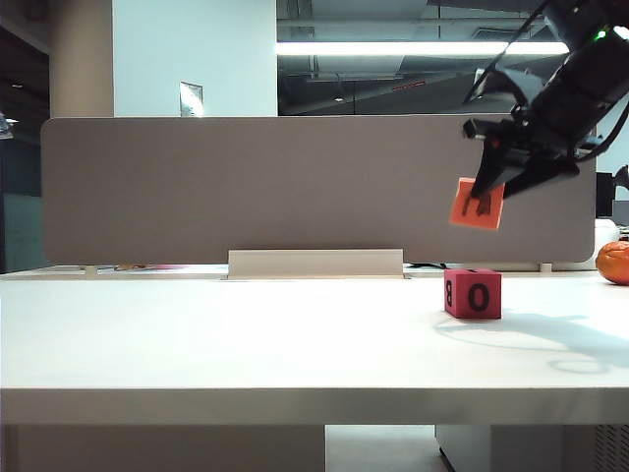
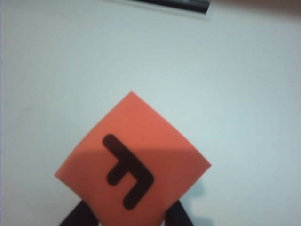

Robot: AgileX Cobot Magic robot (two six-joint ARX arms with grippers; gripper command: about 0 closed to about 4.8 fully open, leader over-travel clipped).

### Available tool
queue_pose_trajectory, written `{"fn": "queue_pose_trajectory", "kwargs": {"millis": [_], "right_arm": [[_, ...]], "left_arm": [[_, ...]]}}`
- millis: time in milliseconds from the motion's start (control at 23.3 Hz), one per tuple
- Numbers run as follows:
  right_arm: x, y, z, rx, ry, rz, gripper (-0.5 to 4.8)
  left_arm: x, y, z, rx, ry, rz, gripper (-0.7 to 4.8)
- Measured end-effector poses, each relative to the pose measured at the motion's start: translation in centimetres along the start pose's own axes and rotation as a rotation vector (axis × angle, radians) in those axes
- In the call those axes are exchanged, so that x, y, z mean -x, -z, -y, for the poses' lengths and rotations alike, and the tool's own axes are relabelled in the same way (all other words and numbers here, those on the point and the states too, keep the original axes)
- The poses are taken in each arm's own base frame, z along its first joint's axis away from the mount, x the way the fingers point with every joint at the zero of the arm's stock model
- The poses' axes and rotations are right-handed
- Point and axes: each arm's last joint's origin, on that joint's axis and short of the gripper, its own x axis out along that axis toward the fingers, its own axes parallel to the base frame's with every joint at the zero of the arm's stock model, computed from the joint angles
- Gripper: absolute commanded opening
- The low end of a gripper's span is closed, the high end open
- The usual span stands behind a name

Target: Stack one letter block on top of another letter block.

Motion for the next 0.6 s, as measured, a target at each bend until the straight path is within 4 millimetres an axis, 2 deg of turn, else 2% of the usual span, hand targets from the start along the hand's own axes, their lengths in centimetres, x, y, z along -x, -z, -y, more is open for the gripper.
{"fn": "queue_pose_trajectory", "kwargs": {"millis": [171,386,600], "right_arm": [[-0.7,0.4,0.1,-0.011,-0.005,-0.064,2.19],[-1.2,0.7,0.1,-0.016,-0.006,-0.089,2.21],[-2.5,1.6,0.0,-0.017,-0.010,-0.133,2.30]], "left_arm": [[0.0,0.0,0.0,0.000,0.000,0.000,-0.06],[0.0,0.0,0.0,0.000,0.000,0.000,-0.06],[0.0,0.0,0.0,0.000,0.000,-0.001,-0.06]]}}
